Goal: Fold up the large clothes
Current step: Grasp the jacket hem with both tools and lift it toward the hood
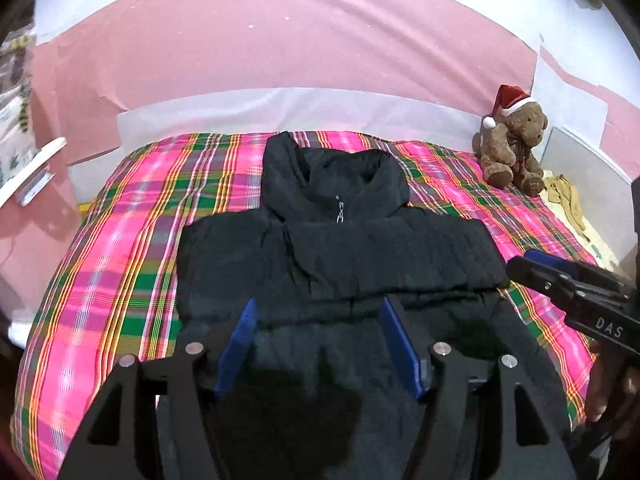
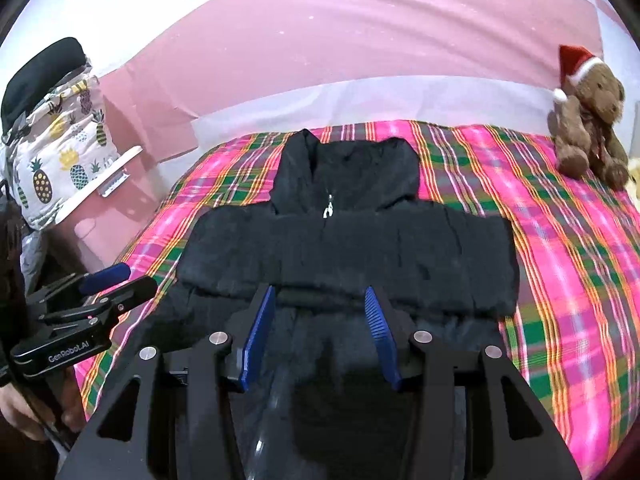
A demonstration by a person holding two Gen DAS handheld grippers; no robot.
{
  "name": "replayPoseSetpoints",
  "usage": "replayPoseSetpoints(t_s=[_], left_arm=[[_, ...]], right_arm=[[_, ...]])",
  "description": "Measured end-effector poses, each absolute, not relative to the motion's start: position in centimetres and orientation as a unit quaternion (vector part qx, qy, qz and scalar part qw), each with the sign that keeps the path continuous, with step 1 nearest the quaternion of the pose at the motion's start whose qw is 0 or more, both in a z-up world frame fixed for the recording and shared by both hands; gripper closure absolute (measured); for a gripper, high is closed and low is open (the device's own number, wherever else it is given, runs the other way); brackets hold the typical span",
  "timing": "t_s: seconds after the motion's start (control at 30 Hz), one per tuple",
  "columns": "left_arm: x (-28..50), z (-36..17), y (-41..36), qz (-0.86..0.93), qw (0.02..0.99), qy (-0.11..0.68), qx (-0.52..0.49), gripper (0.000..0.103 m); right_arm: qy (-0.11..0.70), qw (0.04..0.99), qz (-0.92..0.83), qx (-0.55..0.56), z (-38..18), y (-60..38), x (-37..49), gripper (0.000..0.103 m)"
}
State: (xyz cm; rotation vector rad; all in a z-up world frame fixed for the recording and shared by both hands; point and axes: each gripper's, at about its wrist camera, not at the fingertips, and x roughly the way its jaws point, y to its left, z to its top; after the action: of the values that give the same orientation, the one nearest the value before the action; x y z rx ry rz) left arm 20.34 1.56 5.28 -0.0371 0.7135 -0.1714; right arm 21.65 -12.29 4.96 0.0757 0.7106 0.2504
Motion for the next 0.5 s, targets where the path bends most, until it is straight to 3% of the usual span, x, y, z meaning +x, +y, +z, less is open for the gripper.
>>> replayPoseSetpoints(t_s=[0.5], left_arm=[[36.0,5.6,2.4,-0.077,0.926,0.368,-0.016,0.036]], right_arm=[[0.378,0.92,0.097,0.036,5.7,-14.5,36.8,0.055]])
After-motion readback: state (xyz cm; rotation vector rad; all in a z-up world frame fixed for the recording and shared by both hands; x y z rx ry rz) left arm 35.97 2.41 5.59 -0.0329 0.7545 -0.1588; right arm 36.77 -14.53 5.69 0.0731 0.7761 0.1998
